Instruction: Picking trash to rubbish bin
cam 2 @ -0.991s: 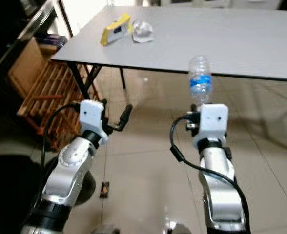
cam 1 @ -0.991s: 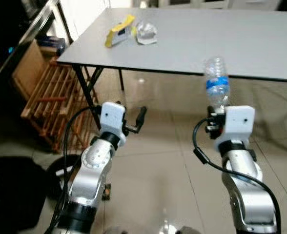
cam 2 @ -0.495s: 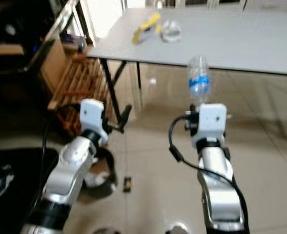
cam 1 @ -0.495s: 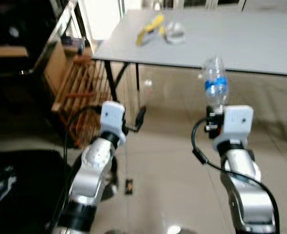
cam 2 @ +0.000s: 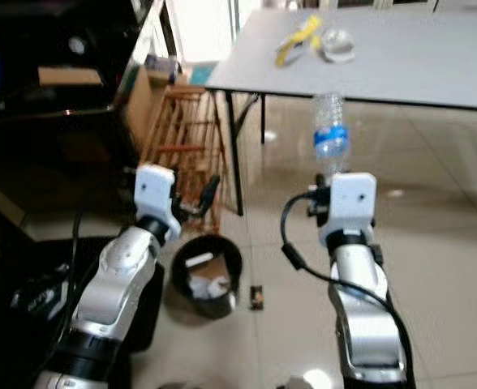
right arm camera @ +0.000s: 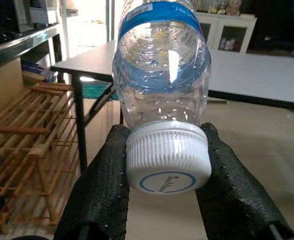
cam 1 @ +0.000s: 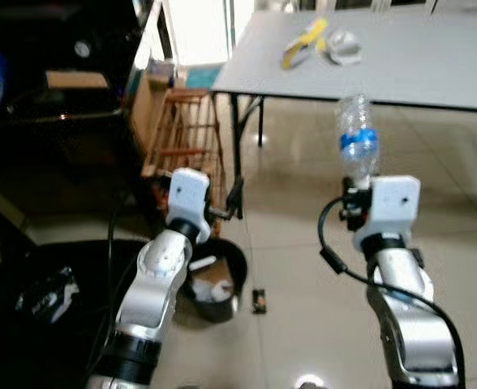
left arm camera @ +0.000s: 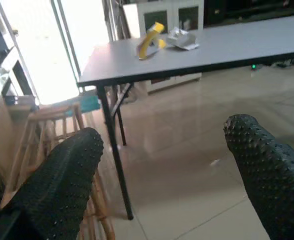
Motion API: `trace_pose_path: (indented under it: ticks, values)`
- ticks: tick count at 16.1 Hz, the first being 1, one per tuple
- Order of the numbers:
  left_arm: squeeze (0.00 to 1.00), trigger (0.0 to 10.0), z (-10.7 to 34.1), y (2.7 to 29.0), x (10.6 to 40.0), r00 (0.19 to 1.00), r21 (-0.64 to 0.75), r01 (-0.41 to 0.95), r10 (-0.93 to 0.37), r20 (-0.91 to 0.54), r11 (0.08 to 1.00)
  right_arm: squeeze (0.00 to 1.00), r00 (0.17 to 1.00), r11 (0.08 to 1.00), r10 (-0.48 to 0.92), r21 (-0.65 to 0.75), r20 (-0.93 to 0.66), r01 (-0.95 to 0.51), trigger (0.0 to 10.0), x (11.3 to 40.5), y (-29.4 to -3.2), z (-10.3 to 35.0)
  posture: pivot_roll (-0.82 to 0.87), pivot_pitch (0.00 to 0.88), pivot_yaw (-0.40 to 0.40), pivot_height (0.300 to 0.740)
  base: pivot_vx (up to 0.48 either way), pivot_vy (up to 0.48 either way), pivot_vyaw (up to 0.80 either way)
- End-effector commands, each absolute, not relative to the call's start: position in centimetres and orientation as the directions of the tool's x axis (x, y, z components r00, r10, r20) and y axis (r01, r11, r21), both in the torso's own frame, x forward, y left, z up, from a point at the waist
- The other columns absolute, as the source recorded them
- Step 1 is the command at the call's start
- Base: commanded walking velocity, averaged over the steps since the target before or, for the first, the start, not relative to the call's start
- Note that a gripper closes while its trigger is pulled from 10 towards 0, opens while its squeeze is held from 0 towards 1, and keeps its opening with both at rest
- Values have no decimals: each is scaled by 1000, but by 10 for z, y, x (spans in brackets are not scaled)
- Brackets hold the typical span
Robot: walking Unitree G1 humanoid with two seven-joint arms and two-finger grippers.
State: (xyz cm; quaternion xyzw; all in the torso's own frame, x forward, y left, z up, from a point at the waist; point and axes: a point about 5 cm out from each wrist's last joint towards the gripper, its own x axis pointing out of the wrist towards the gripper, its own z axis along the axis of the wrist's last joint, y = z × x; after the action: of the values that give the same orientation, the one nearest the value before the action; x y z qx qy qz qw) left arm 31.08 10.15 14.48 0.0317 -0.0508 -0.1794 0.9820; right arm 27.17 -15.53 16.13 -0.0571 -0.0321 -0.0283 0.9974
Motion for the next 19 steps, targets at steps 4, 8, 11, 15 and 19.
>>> trace_pose_path:
  ticks: [4, 8, 11, 15, 19]
  values:
    - [0, 10000, 140, 111, 309, 943, 93, 319, -326, 72, 943, 0, 997, 995, -27, -99, 74, 34, 10000, 272, -146, 163, -54, 94, 46, 740, 0, 217, 0]
    - [0, 10000, 142, 107, 308, 931, 86, 345, -352, 91, 935, 0, 997, 994, -31, -99, 71, 38, 10000, 272, -147, 161, -56, 95, 49, 740, 0, 0, 0]
    - [0, 10000, 143, 107, 309, 930, 79, 348, -354, 97, 934, 0, 997, 994, -31, -100, 70, 38, 10000, 272, -146, 161, -55, 92, 49, 740, 0, 0, 0]
    - [0, 10000, 144, 105, 307, 919, 101, 369, -379, 108, 924, 0, 997, 994, -30, -104, 69, 37, 10000, 273, -146, 161, -54, 92, 49, 740, 0, -83, 0]
    - [0, 10000, 144, 105, 308, 922, 96, 364, -373, 104, 927, 0, 997, 994, -29, -104, 70, 36, 10000, 274, -146, 161, -54, 92, 49, 740, 0, -155, 0]
